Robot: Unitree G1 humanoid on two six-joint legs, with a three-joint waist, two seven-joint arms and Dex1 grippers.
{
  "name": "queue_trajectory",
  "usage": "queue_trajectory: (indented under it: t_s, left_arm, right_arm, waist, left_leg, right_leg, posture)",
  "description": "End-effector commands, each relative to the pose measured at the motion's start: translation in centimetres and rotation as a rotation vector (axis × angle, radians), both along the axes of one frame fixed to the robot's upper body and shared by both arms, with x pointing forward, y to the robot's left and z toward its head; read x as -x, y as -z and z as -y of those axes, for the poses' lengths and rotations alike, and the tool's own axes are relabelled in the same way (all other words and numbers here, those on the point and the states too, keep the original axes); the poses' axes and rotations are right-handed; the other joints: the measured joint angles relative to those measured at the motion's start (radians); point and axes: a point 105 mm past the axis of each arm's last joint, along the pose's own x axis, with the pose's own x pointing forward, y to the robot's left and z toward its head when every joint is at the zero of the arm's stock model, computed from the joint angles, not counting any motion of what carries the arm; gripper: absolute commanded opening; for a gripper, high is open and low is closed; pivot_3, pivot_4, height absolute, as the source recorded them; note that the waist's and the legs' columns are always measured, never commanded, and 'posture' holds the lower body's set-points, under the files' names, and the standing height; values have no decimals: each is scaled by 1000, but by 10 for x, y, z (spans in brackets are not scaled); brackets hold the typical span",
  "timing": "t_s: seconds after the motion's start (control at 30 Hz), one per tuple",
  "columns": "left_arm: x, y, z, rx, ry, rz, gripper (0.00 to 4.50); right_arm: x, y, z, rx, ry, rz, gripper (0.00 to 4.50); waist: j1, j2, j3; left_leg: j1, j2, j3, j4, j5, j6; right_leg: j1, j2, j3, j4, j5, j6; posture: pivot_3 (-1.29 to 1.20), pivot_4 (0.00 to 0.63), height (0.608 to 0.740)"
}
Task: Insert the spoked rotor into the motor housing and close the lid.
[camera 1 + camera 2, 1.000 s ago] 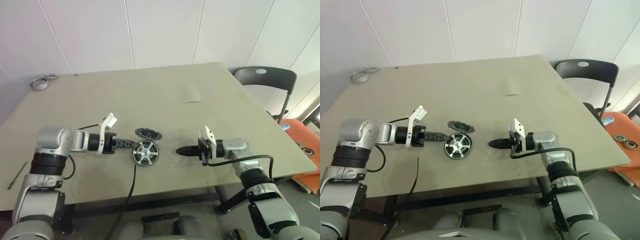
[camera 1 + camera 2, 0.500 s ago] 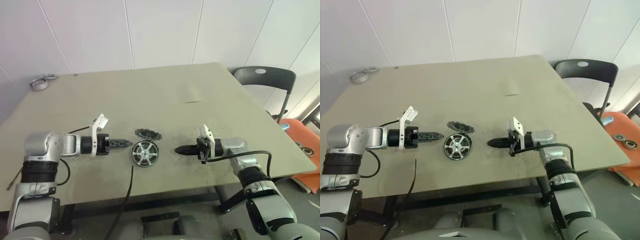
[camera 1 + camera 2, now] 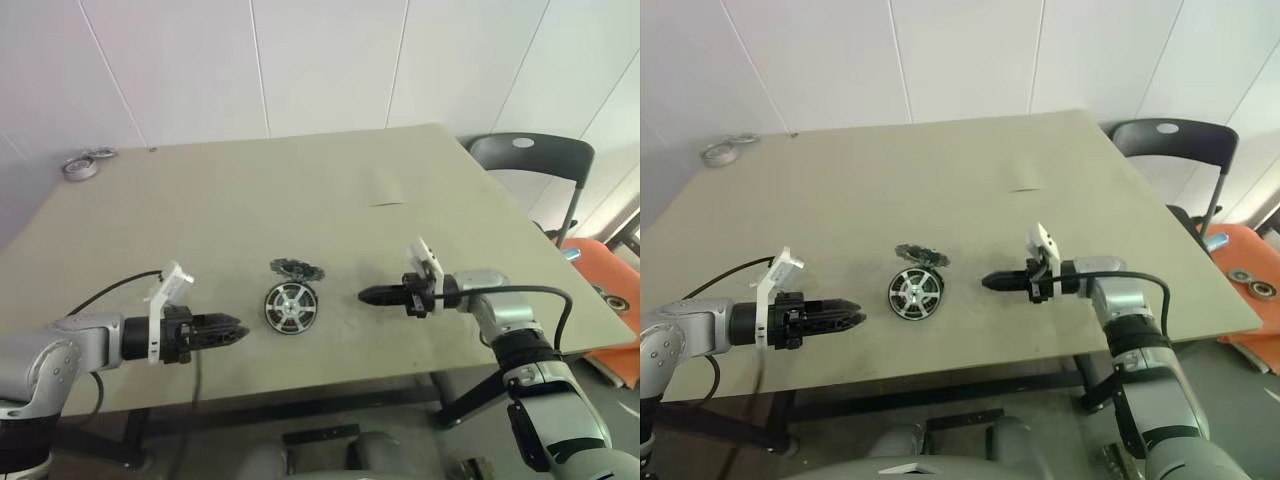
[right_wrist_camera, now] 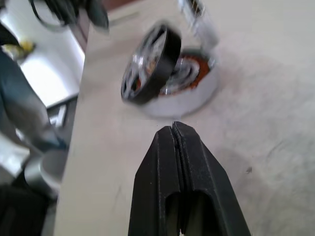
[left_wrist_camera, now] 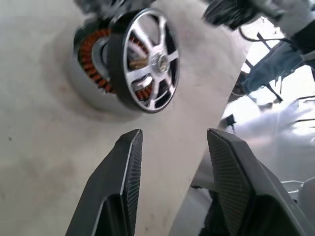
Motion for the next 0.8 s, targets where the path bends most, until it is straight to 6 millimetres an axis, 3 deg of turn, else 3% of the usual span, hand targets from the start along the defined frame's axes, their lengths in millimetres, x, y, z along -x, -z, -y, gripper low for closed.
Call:
queue_trajectory:
  t_s: [0.03, 0.27, 0.43, 0.57, 0.8]
  left_arm:
    - [-5, -18, -6, -28, 8, 163, 2228]
    - [-1, -21, -8, -84, 125, 360, 2228]
    - [16, -16, -8, -83, 226, 367, 2228]
    - [11, -17, -6, -75, 211, 389, 2228]
    - [6, -15, -1, -73, 197, 398, 2228]
  right_arm:
    - [-6, -5, -1, -8, -4, 57, 0]
    - [-6, -16, -3, -39, -46, 94, 0]
    - [7, -20, -5, -66, -114, 21, 0]
    - [14, -22, -5, -74, -118, 11, 0]
    - [1, -29, -3, -73, -51, 40, 0]
  waist:
    - [-1, 0, 0]
    - [-3, 0, 0]
    - [-3, 0, 0]
    - [5, 0, 0]
    - [-2, 1, 0]
  left_leg:
    - [0, 0, 0, 0, 0, 0]
    - [0, 0, 1, 0, 0, 0]
    - [0, 1, 1, 0, 0, 0]
    - [0, 2, 1, 0, 0, 1]
    - [1, 2, 1, 1, 0, 1]
  right_leg:
    - [0, 0, 0, 0, 0, 0]
    - [1, 1, 0, 0, -1, -2]
    - [0, 1, 1, -1, 0, -1]
    - [1, 1, 0, -1, -1, -1]
    - [1, 2, 0, -1, 0, 0]
  posture:
    - [0, 0, 740]
    - [0, 0, 740]
    - [0, 0, 740]
    - [0, 0, 740]
    - [0, 0, 740]
